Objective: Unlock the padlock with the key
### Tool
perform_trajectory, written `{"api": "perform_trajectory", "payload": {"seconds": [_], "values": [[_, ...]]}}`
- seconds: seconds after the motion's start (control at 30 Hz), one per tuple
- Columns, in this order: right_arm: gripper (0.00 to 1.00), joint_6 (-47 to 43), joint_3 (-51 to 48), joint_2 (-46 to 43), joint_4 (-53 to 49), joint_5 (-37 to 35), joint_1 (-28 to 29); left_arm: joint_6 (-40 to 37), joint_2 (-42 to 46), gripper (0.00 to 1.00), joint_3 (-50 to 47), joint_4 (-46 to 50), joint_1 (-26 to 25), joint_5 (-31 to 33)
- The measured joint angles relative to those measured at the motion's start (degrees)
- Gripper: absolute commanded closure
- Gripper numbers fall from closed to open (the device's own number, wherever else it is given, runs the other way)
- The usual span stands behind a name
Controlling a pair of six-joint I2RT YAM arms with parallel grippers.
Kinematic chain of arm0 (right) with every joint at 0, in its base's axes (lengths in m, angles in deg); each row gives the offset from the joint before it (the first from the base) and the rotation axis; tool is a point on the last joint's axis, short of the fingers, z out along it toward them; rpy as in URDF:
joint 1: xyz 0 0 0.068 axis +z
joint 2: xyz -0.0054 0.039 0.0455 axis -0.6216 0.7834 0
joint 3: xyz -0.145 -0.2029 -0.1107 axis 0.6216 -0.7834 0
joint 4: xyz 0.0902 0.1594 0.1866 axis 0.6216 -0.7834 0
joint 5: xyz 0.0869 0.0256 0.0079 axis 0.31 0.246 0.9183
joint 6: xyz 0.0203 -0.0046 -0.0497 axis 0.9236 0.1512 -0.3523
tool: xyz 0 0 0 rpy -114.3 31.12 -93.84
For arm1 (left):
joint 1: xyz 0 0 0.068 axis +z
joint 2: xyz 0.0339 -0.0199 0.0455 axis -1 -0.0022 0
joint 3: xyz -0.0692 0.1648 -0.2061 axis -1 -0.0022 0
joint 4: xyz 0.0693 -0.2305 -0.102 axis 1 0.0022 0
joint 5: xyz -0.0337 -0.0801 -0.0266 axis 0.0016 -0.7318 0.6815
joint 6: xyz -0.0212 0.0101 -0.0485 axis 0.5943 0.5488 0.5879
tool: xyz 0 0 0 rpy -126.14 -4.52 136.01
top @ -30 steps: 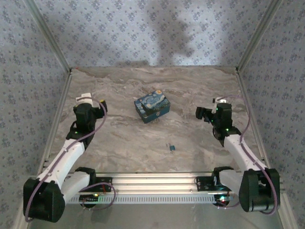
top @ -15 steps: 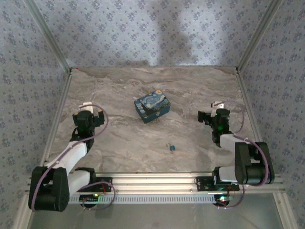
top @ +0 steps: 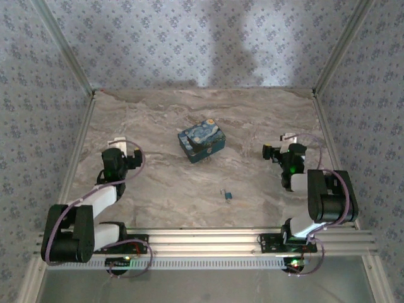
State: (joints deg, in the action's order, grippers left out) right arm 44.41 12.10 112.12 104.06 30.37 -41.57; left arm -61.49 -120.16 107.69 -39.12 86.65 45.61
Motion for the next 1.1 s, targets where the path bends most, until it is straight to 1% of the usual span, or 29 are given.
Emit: {"api": "perform_trajectory", "payload": {"seconds": [0.3,0.53,0.7,0.77,0.87,1.1], "values": [[0.00,0.00,0.00,0.00,-0.02,-0.04,0.00,-0.48,-6.49,0.02,-0.35,-9.94,3.08,-7.17],[0.00,0.00,0.02,0.00,-0.02,-0.04,0.02,-0.59,-16.72,0.02,-0.61,-20.90,5.40,-11.23],[0.00,0.00,0.02,0.00,-0.02,-0.04,0.02,-0.61,-18.40,0.02,0.31,-20.09,5.75,-13.51],[0.00,0.00,0.00,0.00,-0.02,-0.04,0.02,-0.52,-18.82,0.02,2.45,-18.23,5.86,-13.29],[0.00,0.00,0.02,0.00,-0.02,-0.07,0.02,-0.39,-18.86,0.02,4.13,-18.05,5.86,-12.50],[0.00,0.00,0.00,0.00,-0.02,-1.01,0.55,-0.37,-18.86,0.02,4.26,-16.90,5.86,-12.02]]}}
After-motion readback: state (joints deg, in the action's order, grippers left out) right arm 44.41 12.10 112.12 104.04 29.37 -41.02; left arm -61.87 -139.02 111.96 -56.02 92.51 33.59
